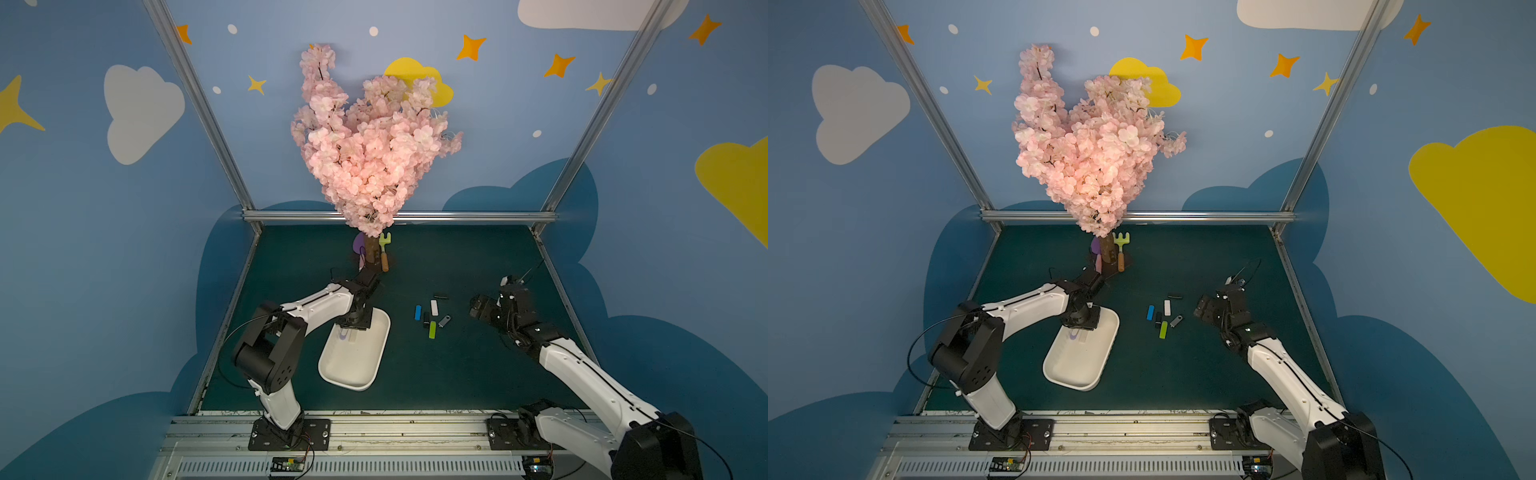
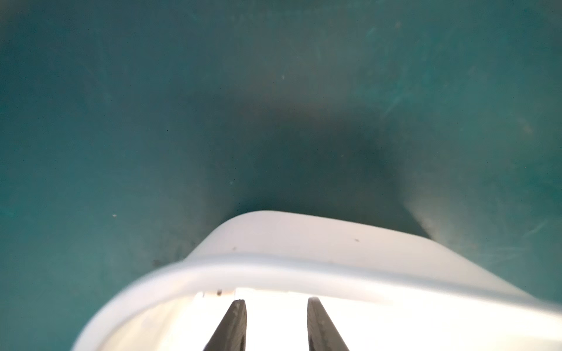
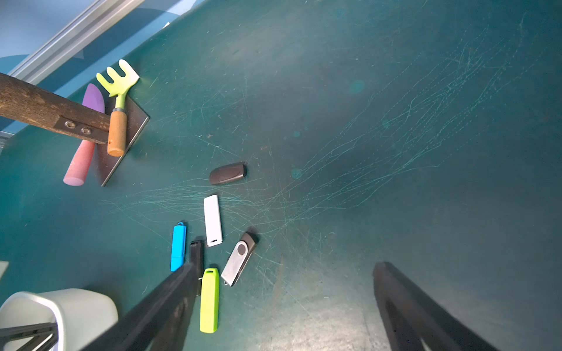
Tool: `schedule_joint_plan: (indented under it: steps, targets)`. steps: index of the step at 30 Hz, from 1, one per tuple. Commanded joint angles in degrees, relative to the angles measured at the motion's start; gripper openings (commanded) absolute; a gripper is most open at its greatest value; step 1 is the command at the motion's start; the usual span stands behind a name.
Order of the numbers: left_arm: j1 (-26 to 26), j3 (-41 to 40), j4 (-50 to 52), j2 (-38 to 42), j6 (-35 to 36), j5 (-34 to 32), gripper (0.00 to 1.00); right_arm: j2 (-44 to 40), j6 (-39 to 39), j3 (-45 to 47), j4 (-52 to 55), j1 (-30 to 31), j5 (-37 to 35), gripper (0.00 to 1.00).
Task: Put the usb flash drive into the storage box
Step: Place the USB flash in the storage box, then pick up the USB flash from the center of the board.
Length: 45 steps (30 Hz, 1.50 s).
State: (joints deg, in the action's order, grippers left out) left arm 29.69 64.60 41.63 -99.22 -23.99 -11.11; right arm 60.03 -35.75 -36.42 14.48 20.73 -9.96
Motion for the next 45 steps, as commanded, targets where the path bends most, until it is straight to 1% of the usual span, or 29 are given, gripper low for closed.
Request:
schedule_joint_plan:
  steps: [1, 4, 6, 9, 10, 11, 13, 15, 16, 17, 20, 21, 23, 24, 27, 29, 33, 35, 39, 45]
  targets:
    - [0.95, 2.19, 5.56, 3.1, -1.63, -2.05, 0.38, 0.09, 0.59, -1.77, 1.08, -0.16, -0.21, 0.94]
    - [2.8, 3.35, 8.15, 8.06, -2.57, -1.51, 0.42, 0.79, 0.57, -1.43, 0.02, -0.13, 0.47, 0.94]
    - [3.86, 4.38, 10.27, 12.82, -3.5, -1.76, 0.53, 2.3, 1.53, -1.58, -0.6, -0.16, 2.44, 0.94]
    - [3.99, 4.45, 12.76, 20.27, -4.16, -1.71, 0.63, 5.29, 5.19, -4.29, 0.48, -0.16, 7.84, 0.94]
    - [3.95, 4.19, 13.39, 22.63, -4.33, -1.89, 0.65, 6.31, 6.7, -4.97, 0.94, -0.08, 9.48, 0.93]
    - [3.89, 3.42, 13.78, 25.22, -4.34, -2.04, 0.66, 7.69, 6.57, -5.53, 1.29, -0.03, 10.19, 0.92]
    - [3.91, 1.09, 13.72, 30.2, -4.08, -1.98, 0.68, 10.96, 4.86, -6.2, 1.42, 0.04, 12.01, 0.88]
    - [3.62, -1.16, 14.47, 34.66, -3.9, -1.54, 0.69, 14.63, 3.5, -7.7, 2.47, 0.7, 14.38, 0.82]
    - [3.51, -2.12, 14.83, 36.26, -3.79, -1.38, 0.69, 16.01, 2.29, -8.23, 3.2, 1.58, 12.74, 0.81]
    - [3.42, -3.24, 15.23, 37.85, -4.01, -1.21, 0.69, 17.7, -0.63, -9.03, 4.66, 2.6, 10.06, 0.82]
    - [3.63, -8.44, 14.49, 42.65, -3.94, 1.32, 0.69, 20.31, -5.73, -11.53, 8.04, 5.13, 8.04, 0.79]
    - [4.25, -9.77, 14.27, 44.14, -4.59, 0.38, 0.69, 21.11, -7.48, -12.34, 9.04, 6.54, 6.04, 0.78]
    - [7.33, -9.66, 14.49, 45.59, -5.12, -1.68, 0.69, 23.28, -9.74, -14.29, 11.23, 8.16, 3.31, 0.79]
    - [8.1, -9.69, 14.11, 45.93, -4.79, -1.24, 0.69, 24.87, -10.1, -15.54, 12.71, 8.45, 3.04, 0.78]
    - [8.37, -10.19, 13.95, 46.22, -4.84, -1.58, 0.69, 28.63, -11.35, -18.08, 15.31, 9.3, 1.56, 0.75]
    - [8.8, -9.95, 14.49, 46.1, -5.22, -2.29, 0.69, 30.75, -11.89, -19.0, 15.67, 9.8, 2.47, 0.73]
    - [9.5, -10.17, 14.64, 47.62, -5.68, -3.35, 0.7, 34.62, -13.13, -21.18, 16.74, 11.59, 1.68, 0.71]
    - [9.6, -10.32, 14.44, 48.52, -5.71, -3.57, 0.7, 36.83, -13.16, -22.74, 17.35, 12.3, 2.46, 0.68]
    - [9.58, -10.46, 14.44, 48.78, -5.72, -3.79, 0.69, 41.09, -13.14, -26.36, 20.66, 13.18, 2.09, 0.67]
    - [9.64, -10.45, 14.4, 48.84, -5.61, -3.23, 0.69, 44.43, -13.62, -28.63, 21.0, 13.61, 2.49, 0.66]
